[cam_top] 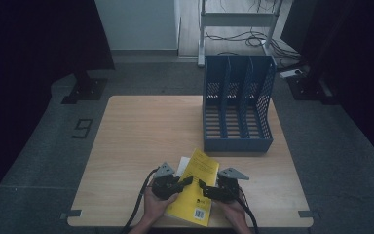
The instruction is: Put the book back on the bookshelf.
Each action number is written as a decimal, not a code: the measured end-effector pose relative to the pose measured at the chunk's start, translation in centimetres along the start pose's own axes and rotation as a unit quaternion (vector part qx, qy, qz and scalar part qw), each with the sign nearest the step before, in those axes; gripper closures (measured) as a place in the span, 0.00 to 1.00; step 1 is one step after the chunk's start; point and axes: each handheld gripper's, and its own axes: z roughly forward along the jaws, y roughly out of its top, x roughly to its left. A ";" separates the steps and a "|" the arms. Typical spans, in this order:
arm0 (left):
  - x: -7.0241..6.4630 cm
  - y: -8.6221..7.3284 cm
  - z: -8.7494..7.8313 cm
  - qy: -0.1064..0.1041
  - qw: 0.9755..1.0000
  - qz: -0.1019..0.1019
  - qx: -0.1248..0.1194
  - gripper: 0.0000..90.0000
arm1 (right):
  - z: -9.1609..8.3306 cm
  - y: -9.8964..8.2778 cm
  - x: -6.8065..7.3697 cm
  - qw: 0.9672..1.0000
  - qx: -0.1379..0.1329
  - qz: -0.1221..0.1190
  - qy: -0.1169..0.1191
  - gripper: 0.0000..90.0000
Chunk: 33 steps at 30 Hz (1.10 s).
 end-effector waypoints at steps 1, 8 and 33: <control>-0.1 0.1 -0.1 0.000 1.000 0.004 -0.002 0.91 | -0.1 0.0 -0.1 1.000 -0.002 -0.001 0.000 0.16; -0.9 0.4 -0.4 -0.001 1.000 0.029 -0.010 0.92 | -0.8 0.3 -0.2 1.000 -0.020 -0.007 0.002 0.16; -2.8 1.3 -2.1 -0.005 0.997 0.072 -0.036 0.93 | -2.4 1.1 -1.3 0.998 -0.037 0.007 0.046 0.15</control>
